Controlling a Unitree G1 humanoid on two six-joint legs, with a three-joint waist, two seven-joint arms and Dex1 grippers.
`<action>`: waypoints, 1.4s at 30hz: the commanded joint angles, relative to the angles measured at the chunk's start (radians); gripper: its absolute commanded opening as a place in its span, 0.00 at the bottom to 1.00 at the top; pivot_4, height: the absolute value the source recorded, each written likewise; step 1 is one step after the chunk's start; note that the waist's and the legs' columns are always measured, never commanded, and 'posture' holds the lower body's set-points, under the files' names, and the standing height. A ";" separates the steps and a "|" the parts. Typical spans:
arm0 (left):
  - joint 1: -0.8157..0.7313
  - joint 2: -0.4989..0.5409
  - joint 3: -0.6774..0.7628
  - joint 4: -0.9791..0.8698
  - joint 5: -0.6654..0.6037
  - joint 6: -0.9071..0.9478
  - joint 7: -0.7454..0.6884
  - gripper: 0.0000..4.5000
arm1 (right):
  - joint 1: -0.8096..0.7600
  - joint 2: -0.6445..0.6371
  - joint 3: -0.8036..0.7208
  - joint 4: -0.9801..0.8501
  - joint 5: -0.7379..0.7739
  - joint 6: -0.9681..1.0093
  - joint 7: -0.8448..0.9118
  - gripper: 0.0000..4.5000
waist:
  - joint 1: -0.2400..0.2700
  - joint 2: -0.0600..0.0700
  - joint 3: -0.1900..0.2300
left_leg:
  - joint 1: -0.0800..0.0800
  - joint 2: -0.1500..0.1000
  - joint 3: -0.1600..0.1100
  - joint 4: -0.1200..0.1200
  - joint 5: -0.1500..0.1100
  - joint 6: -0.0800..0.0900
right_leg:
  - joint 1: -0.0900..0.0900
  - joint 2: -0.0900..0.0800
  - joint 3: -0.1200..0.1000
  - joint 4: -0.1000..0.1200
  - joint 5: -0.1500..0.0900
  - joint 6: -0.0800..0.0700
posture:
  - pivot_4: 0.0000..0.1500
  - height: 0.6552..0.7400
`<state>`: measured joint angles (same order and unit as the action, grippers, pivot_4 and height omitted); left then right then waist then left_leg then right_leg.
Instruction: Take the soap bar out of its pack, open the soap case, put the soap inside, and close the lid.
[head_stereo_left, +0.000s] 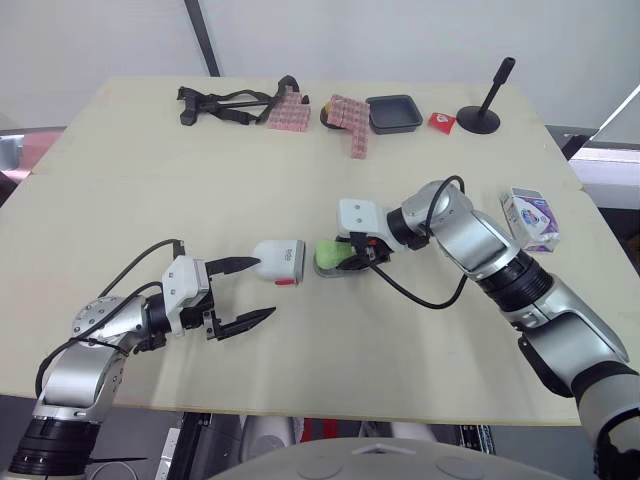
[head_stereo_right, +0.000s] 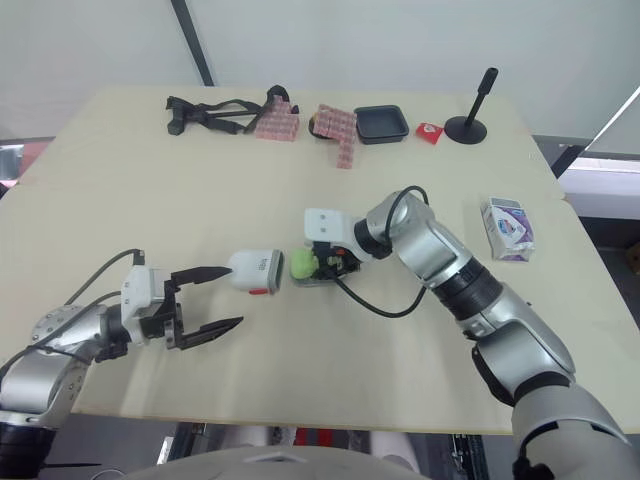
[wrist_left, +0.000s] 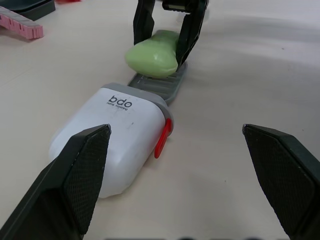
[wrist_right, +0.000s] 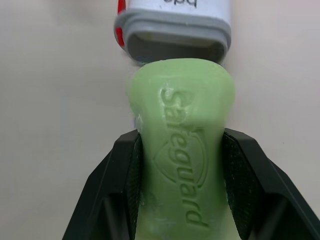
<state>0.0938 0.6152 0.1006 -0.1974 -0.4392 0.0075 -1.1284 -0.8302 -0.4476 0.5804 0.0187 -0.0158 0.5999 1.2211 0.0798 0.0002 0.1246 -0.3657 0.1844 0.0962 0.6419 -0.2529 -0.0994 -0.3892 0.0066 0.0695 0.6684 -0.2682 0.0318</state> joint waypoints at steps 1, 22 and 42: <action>-0.001 0.001 0.010 -0.009 -0.009 -0.020 0.006 1.00 | -0.030 0.008 -0.002 -0.001 -0.008 -0.018 0.001 0.39 | -0.001 0.000 0.000 | 0.000 0.000 0.000 0.000 0.000 0.000 | 0.000 0.000 0.000 0.000 0.000 0.000 | 1.00 1.00; 0.016 0.001 0.007 -0.013 -0.006 -0.029 0.012 1.00 | -0.052 0.018 0.010 0.059 -0.023 -0.064 0.026 0.99 | -0.001 0.000 0.000 | 0.000 0.000 0.000 0.000 0.000 0.000 | 0.000 0.000 0.000 0.001 0.000 0.000 | 1.00 1.00; -0.055 0.036 0.011 0.081 0.030 -0.079 -0.016 1.00 | 0.431 -0.074 -0.477 -0.255 0.340 -0.233 -0.025 1.00 | 0.028 -0.002 -0.002 | 0.000 0.000 0.000 0.000 0.000 0.000 | 0.000 -0.001 0.001 0.000 0.000 0.000 | 1.00 1.00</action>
<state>0.0584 0.6377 0.0977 -0.1207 -0.4148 -0.0516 -1.1390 -0.4208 -0.5107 0.1652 -0.1785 0.2775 0.4061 1.2038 0.1078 -0.0014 0.1230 -0.3662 0.1841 0.0961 0.6420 -0.2528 -0.0995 -0.3895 0.0058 0.0708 0.6683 -0.2682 0.0318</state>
